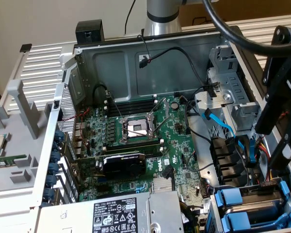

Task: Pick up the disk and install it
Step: 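Insert the second disk wire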

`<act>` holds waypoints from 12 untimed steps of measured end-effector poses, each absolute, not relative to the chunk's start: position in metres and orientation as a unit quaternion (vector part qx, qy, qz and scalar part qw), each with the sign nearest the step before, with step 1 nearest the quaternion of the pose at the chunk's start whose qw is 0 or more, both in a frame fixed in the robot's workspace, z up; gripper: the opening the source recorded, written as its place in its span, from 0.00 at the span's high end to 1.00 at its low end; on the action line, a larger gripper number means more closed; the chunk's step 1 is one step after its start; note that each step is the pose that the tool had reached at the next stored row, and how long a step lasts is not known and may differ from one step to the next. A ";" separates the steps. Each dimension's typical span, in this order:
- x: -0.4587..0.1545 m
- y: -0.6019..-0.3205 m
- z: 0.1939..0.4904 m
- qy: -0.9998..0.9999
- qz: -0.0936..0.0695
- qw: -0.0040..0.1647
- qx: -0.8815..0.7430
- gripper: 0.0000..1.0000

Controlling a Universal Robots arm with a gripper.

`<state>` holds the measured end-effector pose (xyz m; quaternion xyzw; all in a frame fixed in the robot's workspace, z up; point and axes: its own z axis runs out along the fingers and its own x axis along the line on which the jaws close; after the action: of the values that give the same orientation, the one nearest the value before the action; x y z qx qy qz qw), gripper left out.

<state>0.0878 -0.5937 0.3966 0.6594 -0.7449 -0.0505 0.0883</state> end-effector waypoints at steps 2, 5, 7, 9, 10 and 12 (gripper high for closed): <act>0.088 -0.594 0.395 -0.749 -0.056 0.083 0.655 0.46; 0.088 -0.594 0.392 -0.756 -0.062 0.078 0.647 0.46; 0.088 -0.598 0.390 -0.758 -0.063 0.078 0.645 0.46; 0.088 -0.604 0.387 -0.759 -0.064 0.077 0.644 0.46; 0.088 -0.607 0.386 -0.759 -0.064 0.077 0.644 0.46; 0.088 -0.612 0.382 -0.759 -0.066 0.075 0.643 0.46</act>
<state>0.0877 -0.6122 0.3823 0.6432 -0.7592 -0.0661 0.0750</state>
